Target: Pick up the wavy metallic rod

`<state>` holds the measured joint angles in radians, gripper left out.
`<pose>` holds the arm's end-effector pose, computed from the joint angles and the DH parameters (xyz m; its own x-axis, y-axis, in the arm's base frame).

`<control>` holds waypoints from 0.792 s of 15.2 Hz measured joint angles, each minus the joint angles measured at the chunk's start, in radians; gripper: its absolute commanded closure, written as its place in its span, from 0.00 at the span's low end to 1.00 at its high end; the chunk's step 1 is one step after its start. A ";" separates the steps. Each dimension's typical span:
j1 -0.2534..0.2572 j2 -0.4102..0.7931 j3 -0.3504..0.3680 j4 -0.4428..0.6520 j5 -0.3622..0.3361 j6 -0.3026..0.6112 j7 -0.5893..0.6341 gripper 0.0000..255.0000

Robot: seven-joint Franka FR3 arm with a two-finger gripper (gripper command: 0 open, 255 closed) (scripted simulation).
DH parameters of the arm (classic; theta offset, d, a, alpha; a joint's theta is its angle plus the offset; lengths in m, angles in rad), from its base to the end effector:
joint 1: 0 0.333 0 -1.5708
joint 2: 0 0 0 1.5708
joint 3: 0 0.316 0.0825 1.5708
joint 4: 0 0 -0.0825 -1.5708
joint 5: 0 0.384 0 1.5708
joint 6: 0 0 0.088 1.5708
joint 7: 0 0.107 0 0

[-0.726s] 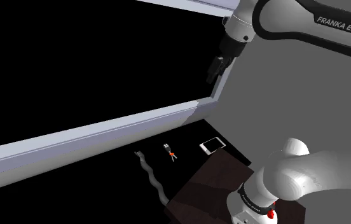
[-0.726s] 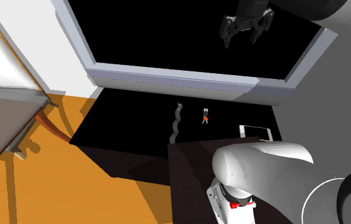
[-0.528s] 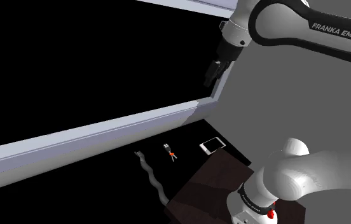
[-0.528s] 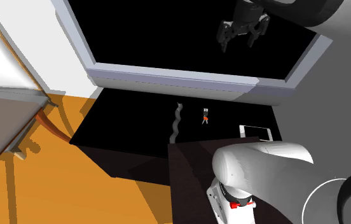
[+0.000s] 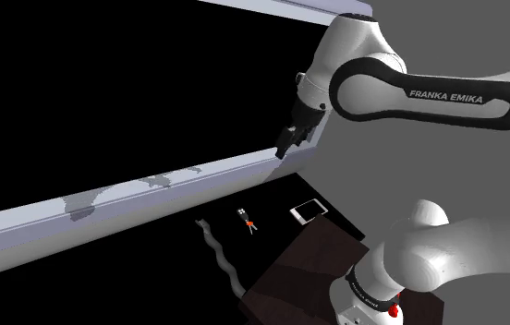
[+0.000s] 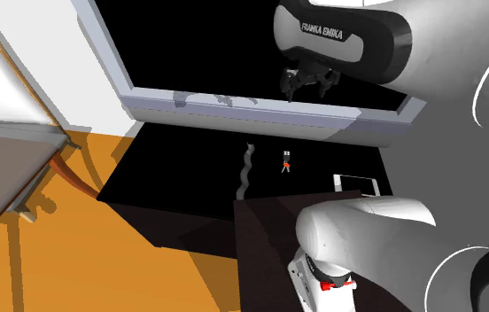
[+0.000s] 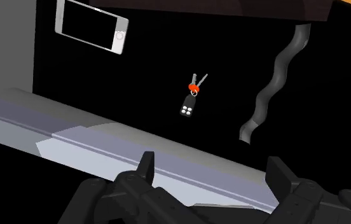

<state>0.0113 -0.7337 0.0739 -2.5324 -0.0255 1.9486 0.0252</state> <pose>0.3444 0.0306 0.5233 0.9872 0.0570 0.1491 0.0469 -0.9964 0.0705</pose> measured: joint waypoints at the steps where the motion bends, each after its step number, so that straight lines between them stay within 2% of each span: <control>1: 0.004 0.005 0.008 -0.029 0.007 0.032 0.012 0.00; 7: 0.037 0.067 0.066 -0.158 0.054 0.211 0.089 0.00; 12: 0.060 0.188 0.120 -0.239 0.089 0.404 0.154 0.00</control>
<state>0.0718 -0.5461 0.1935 -2.7718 0.0635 2.3529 0.1793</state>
